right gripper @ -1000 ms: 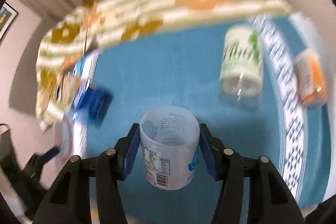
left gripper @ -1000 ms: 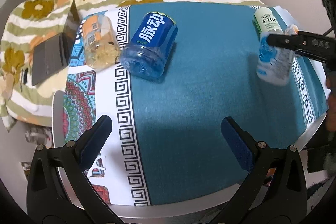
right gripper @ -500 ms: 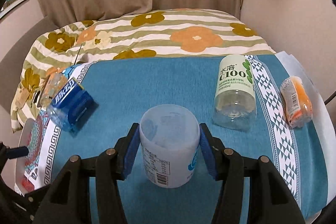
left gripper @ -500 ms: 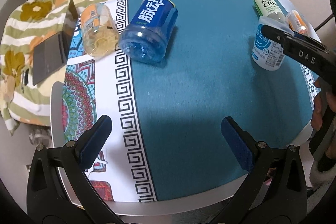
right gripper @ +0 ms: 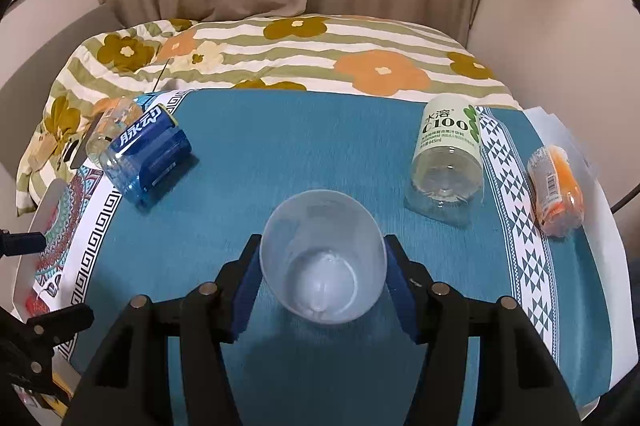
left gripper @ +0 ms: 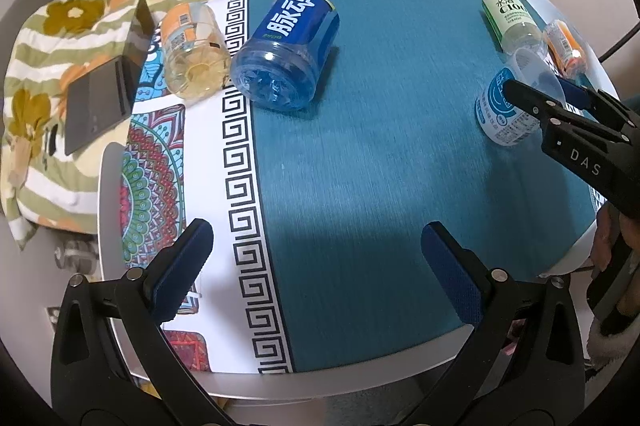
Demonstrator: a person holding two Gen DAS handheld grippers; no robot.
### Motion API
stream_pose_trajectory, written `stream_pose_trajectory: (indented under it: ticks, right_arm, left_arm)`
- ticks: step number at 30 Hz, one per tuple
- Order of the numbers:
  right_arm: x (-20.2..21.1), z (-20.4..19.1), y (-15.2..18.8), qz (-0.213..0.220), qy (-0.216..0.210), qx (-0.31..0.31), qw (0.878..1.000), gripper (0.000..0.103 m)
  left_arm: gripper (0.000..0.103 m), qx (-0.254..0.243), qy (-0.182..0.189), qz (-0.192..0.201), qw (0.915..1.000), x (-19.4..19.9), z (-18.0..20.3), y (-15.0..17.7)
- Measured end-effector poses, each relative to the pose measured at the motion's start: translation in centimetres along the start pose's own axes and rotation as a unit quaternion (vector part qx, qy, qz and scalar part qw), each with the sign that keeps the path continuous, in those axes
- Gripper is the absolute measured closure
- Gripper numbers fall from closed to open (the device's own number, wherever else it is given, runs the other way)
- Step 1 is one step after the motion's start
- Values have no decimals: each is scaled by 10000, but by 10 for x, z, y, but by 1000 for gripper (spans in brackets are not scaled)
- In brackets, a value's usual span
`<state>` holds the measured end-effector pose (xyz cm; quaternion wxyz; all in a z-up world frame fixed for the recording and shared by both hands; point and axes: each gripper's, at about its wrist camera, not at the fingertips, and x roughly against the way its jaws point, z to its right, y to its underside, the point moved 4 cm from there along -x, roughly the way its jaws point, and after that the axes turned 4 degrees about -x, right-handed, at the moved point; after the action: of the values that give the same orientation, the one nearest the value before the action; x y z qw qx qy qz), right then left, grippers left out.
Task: Flip cup upright
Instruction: 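Rotate the cup upright with the right gripper and set it on the cloth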
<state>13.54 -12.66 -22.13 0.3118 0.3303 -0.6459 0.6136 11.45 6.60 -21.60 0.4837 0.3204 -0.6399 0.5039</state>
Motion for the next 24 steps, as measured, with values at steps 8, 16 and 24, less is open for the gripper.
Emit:
stream_pose_trajectory:
  ticks: [8,16,24]
  right_arm:
    - [-1,3,2,-14,-93,-146,9998,34]
    - [17,13,-2,106,-207,-188,9996,1]
    - [82,29,-16,151,-185,124,9996,1]
  left_arm:
    - [0,51,-59,57,10000,6,3,2]
    - [0,173,-156,241,9994,30,11,1]
    - [0,362,-266,840,9955,95,37,-14]
